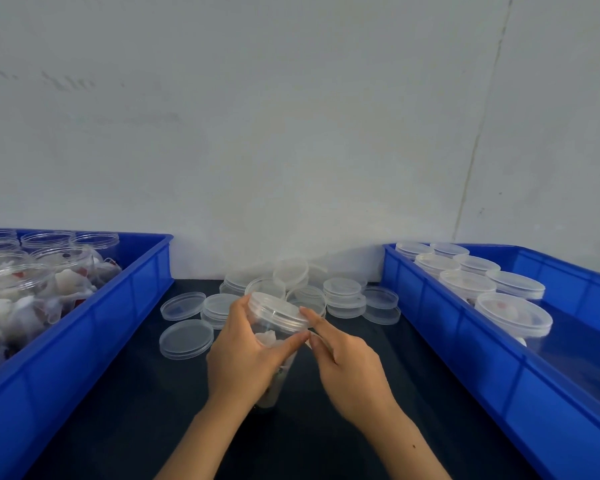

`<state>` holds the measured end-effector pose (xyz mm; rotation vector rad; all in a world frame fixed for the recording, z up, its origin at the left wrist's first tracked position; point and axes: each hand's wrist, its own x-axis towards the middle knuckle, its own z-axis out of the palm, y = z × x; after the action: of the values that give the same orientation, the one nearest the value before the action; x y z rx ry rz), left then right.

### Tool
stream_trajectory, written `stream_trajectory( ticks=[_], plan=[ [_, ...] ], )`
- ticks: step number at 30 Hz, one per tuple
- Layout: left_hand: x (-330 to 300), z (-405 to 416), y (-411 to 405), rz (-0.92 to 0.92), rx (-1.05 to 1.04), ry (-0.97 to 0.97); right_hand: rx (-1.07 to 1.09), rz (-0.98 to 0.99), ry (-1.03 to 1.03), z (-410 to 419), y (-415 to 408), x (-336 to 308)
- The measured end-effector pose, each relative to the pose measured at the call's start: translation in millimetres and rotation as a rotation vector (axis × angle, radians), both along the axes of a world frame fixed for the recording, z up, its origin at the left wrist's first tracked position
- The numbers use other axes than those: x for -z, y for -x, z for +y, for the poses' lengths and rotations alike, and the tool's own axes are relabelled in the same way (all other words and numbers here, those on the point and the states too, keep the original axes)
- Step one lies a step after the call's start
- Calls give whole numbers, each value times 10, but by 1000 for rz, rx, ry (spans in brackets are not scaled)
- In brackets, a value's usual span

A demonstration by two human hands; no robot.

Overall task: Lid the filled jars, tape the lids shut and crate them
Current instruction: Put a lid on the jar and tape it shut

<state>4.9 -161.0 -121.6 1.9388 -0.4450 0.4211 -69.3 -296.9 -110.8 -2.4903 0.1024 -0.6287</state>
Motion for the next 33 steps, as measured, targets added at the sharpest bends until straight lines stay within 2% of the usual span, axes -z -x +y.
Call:
stream_trajectory(
  ticks=[4,7,10,13,17,28,33],
  plan=[
    [-7,15,-30,34,13,61,-104,174,-304,-52,23,-24],
    [-22,57,-34,52,46,112,-127,281,-355,-75,16,-2],
    [-13,89,-44,81,69,153,-85,289,-308,-76,32,-30],
    [-15,106,-48,89,96,174,75,207,-101,-105,47,-81],
    [-26,136,-69,121,156,192,151,124,89,-72,52,-115],
    [-27,195,-87,252,357,313,99,35,169,-28,-19,-88],
    [-17,186,-79,236,419,345,87,49,98,-29,-30,-64]
  ],
)
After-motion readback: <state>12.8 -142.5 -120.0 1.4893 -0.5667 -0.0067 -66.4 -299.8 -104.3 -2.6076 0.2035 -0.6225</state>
